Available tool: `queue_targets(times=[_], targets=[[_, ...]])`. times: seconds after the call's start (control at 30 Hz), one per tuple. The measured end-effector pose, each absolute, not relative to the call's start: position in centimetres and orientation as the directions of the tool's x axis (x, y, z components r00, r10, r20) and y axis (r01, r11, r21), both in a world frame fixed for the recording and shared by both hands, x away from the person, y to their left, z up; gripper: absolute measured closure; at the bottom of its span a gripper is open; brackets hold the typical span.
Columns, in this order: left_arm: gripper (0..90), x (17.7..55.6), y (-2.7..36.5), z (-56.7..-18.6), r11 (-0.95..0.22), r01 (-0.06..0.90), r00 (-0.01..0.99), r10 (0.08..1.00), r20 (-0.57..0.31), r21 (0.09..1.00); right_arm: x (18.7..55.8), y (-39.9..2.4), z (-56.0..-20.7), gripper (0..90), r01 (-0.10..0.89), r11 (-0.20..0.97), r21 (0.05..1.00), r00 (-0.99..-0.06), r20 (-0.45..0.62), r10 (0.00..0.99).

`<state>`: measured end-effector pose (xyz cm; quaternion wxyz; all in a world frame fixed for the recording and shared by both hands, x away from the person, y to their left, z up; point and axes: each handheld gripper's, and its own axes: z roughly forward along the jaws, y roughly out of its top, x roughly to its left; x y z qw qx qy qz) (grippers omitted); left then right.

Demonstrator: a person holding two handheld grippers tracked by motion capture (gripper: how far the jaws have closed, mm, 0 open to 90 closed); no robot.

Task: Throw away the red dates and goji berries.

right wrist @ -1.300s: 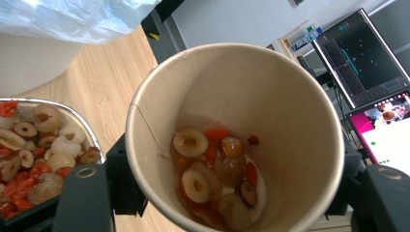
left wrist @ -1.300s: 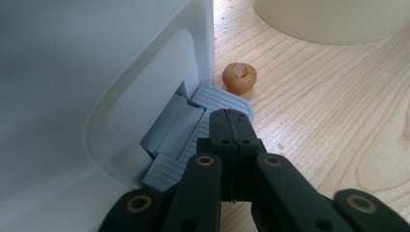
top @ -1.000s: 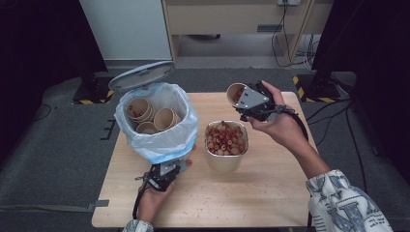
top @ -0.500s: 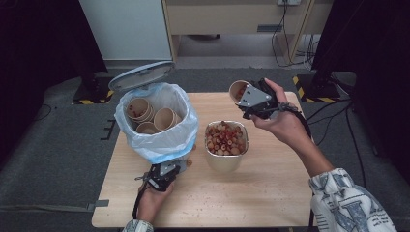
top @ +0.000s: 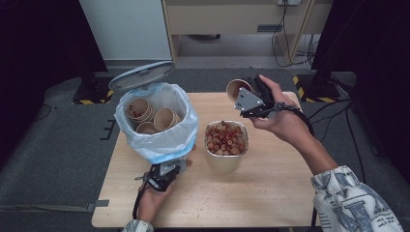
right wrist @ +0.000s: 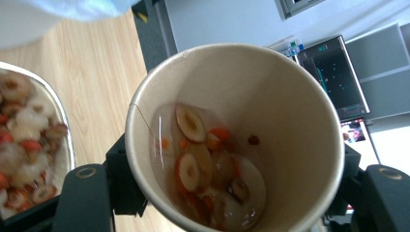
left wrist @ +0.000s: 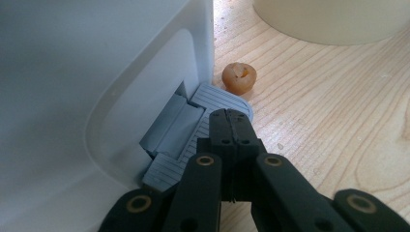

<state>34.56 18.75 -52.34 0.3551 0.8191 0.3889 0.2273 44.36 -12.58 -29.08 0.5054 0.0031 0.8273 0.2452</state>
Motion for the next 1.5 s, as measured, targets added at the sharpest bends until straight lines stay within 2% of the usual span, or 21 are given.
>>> queue_targets(times=[0.47, 0.87, 1.03, 1.5], targets=[[89.9, 34.6, 18.7, -52.3, -0.444, 0.477, 0.594, 0.799, 0.094, 0.759, 44.2, -12.4, -28.8, 30.3, -0.248, 0.892, 0.379, -0.473, -0.851, 0.230], [89.9, 34.6, 18.8, -52.3, -0.444, 0.477, 0.595, 0.799, 0.093, 0.759, 43.4, -11.5, -29.2, 30.4, -0.290, 0.942, 0.166, -0.377, -0.925, 0.047], [89.9, 34.6, 18.8, -52.3, -0.442, 0.478, 0.595, 0.799, 0.091, 0.759, 43.5, -11.6, -29.3, 30.2, -0.290, 0.945, 0.151, -0.369, -0.929, 0.035], [89.9, 34.6, 18.8, -52.3, -0.443, 0.478, 0.595, 0.799, 0.091, 0.759, 43.5, -11.8, -29.0, 30.0, -0.289, 0.939, 0.184, -0.373, -0.925, 0.066]])
